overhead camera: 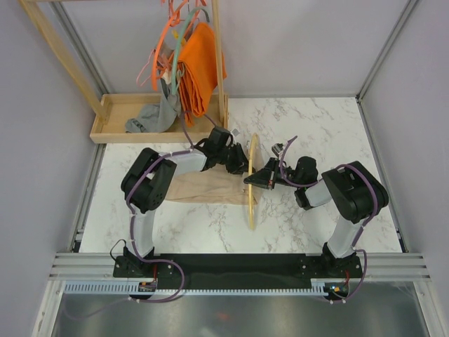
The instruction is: Place the trousers on the hanger
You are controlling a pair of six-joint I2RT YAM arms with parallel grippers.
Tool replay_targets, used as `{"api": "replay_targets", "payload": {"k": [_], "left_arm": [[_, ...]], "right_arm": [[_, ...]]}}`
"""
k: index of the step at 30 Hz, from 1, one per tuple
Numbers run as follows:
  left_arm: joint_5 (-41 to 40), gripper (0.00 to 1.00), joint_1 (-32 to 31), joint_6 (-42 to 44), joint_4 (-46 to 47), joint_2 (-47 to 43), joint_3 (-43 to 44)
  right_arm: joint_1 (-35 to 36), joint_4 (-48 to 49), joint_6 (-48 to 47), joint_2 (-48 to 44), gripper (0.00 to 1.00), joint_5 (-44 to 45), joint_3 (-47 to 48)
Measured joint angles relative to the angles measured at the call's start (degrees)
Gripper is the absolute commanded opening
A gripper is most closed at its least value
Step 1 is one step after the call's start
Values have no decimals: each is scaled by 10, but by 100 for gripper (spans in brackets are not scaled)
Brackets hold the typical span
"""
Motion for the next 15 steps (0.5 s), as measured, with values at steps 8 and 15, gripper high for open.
{"api": "replay_targets", "payload": {"k": [8, 15], "left_arm": [[-2, 2, -1, 4, -19, -1, 7], [-11, 2, -1, 8, -86, -23, 28]], "right_arm": [[-13, 5, -3, 0, 0, -10, -9], [-24, 9, -12, -4, 0, -16, -22]]}}
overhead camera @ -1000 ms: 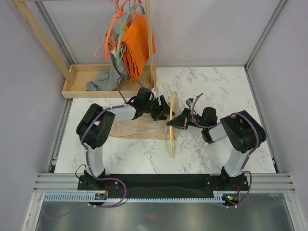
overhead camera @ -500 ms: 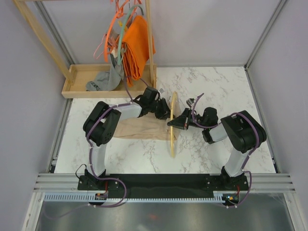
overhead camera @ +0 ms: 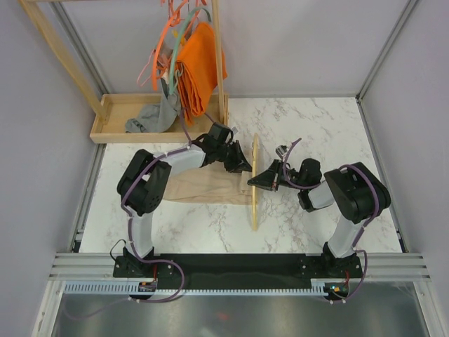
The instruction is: Place the trousers on the hanger
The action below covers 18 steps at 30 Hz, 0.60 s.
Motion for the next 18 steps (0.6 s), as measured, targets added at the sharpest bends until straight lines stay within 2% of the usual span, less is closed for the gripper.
{"api": "replay_targets", "payload": {"k": [11, 18], "left_arm": [[-36, 2, 0, 11, -176, -49, 94], [-55, 2, 5, 20, -241, -85, 101]], "right_arm": [[-2, 27, 45, -3, 0, 2, -3], [-2, 47, 90, -2, 0, 4, 4]]}}
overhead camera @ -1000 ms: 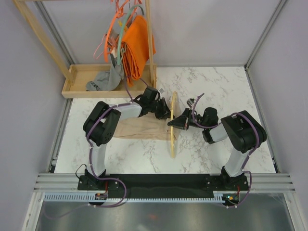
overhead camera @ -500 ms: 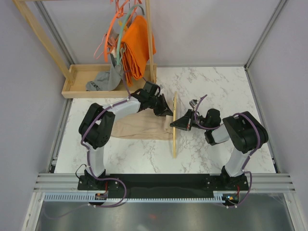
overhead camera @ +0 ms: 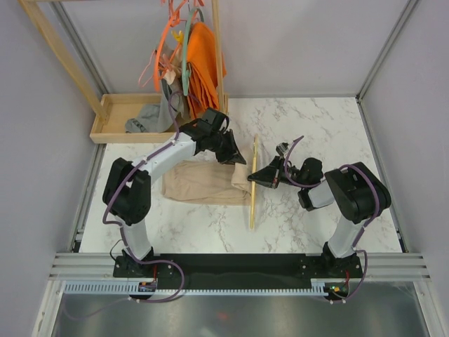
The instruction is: Place the trousers on the hanger
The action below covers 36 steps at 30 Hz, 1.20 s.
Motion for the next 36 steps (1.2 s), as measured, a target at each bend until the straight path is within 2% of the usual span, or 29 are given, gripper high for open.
{"api": "replay_targets", "payload": {"k": [7, 14, 28, 36], "left_arm": [[-13, 2, 21, 16, -39, -54, -5], [-11, 2, 68, 50, -79, -105, -10], [14, 2, 146, 119, -101, -174, -117], [0, 2, 186, 141, -145, -199, -120]], "right_arm": [[6, 4, 23, 6, 0, -4, 17], [45, 4, 29, 23, 0, 0, 34], [68, 13, 24, 38, 0, 13, 36], [83, 13, 28, 43, 0, 33, 47]]}}
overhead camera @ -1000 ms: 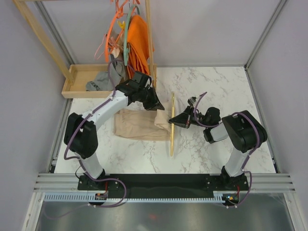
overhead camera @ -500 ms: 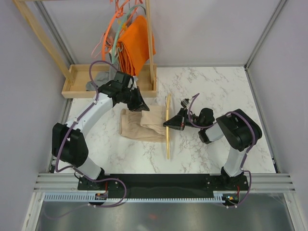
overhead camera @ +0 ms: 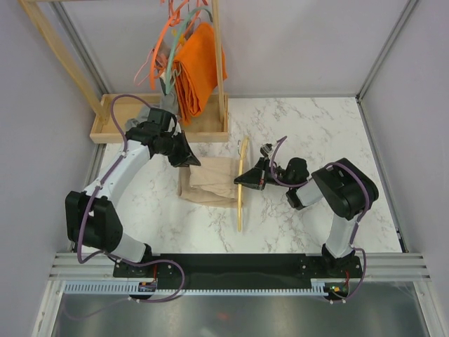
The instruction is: Place the trousers on the hanger
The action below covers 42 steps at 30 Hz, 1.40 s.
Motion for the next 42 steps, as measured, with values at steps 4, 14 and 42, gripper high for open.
{"api": "replay_targets", "payload": {"k": [4, 14, 42], "left_arm": [[-15, 2, 0, 5, -28, -22, 8], [-70, 2, 32, 17, -54, -49, -14], [-26, 20, 39, 43, 47, 76, -106]], "right_arm": [[7, -3, 3, 1, 0, 7, 9], [12, -2, 4, 6, 0, 10, 9], [28, -266, -12, -222, 0, -8, 109]]}}
